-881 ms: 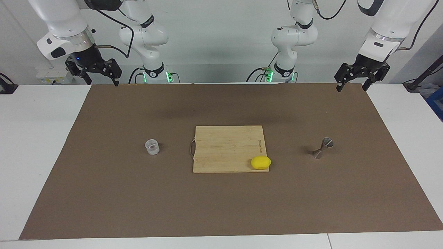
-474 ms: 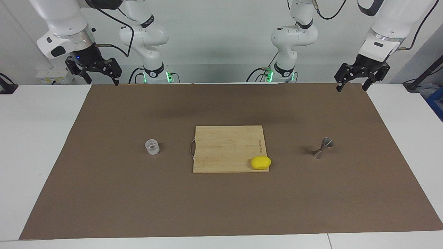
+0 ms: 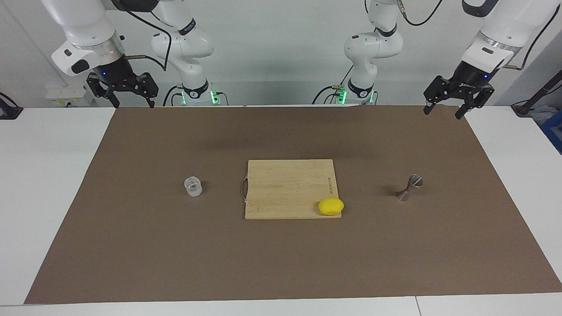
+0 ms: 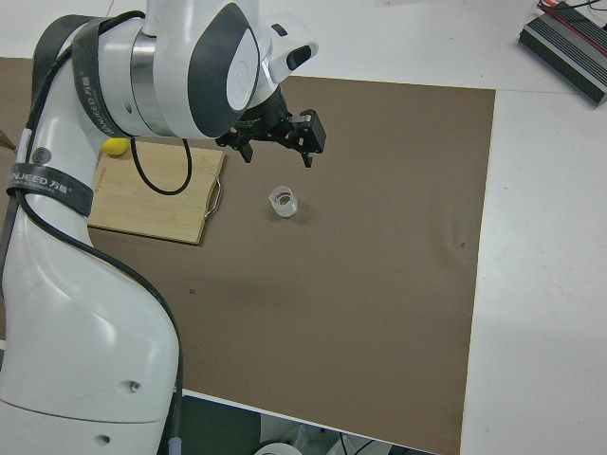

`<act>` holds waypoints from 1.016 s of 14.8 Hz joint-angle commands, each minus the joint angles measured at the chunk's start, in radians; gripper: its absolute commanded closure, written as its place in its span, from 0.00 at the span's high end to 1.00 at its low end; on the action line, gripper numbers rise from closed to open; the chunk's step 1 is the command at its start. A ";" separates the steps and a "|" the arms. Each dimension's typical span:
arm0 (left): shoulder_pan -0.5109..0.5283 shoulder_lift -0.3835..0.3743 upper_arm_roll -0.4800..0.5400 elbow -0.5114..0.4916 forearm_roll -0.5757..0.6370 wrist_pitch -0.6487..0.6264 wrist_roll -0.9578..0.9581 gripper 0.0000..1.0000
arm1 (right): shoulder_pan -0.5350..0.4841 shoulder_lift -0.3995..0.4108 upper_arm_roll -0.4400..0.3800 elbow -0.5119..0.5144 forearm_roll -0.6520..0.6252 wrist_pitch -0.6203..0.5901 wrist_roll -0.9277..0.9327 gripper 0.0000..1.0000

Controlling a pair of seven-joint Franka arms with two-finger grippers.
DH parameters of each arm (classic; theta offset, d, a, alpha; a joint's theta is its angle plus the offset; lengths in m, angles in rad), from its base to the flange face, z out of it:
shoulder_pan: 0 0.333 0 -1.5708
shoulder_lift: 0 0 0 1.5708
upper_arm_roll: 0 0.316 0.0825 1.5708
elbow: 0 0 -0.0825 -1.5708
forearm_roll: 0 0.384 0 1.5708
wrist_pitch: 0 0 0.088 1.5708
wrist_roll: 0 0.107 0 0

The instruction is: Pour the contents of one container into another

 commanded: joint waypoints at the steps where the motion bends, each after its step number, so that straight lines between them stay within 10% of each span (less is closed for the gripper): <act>1: 0.069 -0.022 -0.005 -0.055 -0.102 0.029 0.111 1.00 | -0.008 -0.025 0.001 -0.031 0.016 0.008 -0.122 1.00; 15: 0.238 0.062 -0.003 -0.248 -0.427 0.094 0.668 1.00 | -0.012 -0.047 -0.003 -0.034 0.021 -0.002 0.035 1.00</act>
